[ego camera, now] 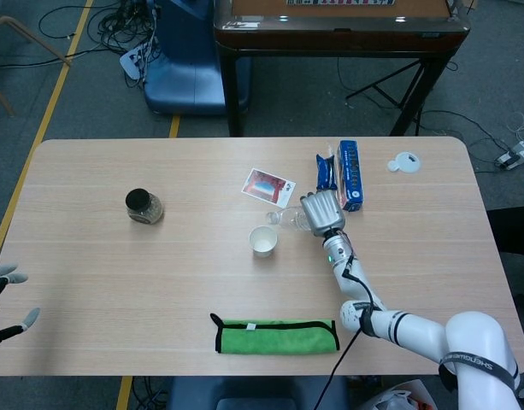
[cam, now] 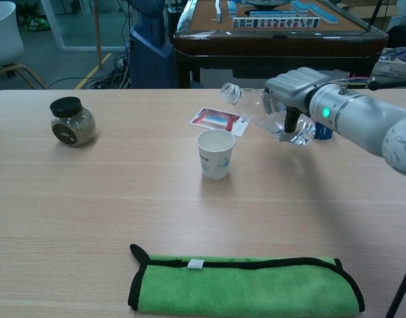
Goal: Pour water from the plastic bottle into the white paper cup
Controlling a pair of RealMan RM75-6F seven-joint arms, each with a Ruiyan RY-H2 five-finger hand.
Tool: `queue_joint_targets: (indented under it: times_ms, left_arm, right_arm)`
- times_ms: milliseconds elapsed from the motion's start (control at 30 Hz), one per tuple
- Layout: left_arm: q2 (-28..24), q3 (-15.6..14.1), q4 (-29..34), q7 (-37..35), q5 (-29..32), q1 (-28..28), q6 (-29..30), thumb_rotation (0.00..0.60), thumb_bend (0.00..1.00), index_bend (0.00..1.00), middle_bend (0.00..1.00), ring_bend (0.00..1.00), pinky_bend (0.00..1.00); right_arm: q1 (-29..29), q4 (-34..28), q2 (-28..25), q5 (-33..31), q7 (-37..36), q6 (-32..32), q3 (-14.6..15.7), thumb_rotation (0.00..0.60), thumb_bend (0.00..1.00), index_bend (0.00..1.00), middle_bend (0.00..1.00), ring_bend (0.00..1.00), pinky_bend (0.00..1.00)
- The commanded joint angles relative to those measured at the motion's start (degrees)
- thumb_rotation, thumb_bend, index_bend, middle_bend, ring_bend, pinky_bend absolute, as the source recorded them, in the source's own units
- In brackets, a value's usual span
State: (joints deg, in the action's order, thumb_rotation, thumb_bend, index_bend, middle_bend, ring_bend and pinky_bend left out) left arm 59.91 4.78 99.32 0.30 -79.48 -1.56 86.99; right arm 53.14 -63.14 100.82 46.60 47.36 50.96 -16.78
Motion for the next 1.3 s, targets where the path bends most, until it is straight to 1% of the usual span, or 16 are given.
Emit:
queue_joint_targets:
  times_ms: [33,100,333,467,600,700,967,1300]
  left_arm:
    - [-0.03,0.01,0.05,-0.1,0.1,0.02,-0.06,0.6,0.17,0.35,0.22,0.24,0.51]
    - [-0.09,0.0,0.12,-0.1,0.13,0.03,-0.09,0.6,0.17,0.35,0.22,0.24,0.51]
    - [-0.23,0.06,0.34,-0.15,0.07,0.1,0.07,0.6,0.17,0.35,0.22,0.24,0.51]
    - [-0.33,0.09,0.41,-0.26,0.09,0.14,0.12,0.6,0.17,0.35,0.22,0.24,0.51]
    - [-0.38,0.08,0.49,-0.19,0.03,0.16,0.16,0.6,0.17,0.35,0.22,0.24,0.51]
    - [-0.37,0.06,0.53,-0.1,0.04,0.17,0.15,0.6,0.17,0.35,0.22,0.24,0.51]
    - [-0.38,0.1,0.53,0.07,0.28,0.11,-0.07,0.6,0.17,0.35,0.23,0.24,0.51]
    - [-0.46,0.09,0.69,0.1,0.19,0.15,0.01,0.6,0.17,0.35,0.23,0.24,0.51]
  right_arm:
    - [1.79,-0.8,0.88,-3.64,4.87,1.72,0.37,0.6,0.2,0.57,0.61,0.51,0.45]
    - [2.36,-1.14,1.12,-5.1,7.06,2.57,0.53,0.6,0.2,0.57,0.61,0.51,0.45]
    - [4.5,-2.08,1.74,-7.12,13.58,5.95,1.31,0.6,0.23,0.6,0.63,0.53,0.46]
    - [5.75,-2.96,1.99,-8.53,18.02,7.92,1.74,0.6,0.23,0.6,0.63,0.53,0.46]
    - [6.57,-4.03,2.13,-10.3,21.17,9.37,1.84,0.6,0.23,0.6,0.63,0.53,0.46]
    - [7.07,-4.17,2.14,-11.02,23.44,10.14,2.47,0.6,0.23,0.6,0.63,0.53,0.46]
    - [7.96,-3.74,2.23,-12.86,28.39,11.64,3.96,0.6,0.24,0.6,0.63,0.53,0.46]
    - [8.89,-3.43,2.58,-12.96,32.66,13.39,5.41,0.6,0.24,0.6,0.63,0.53,0.47]
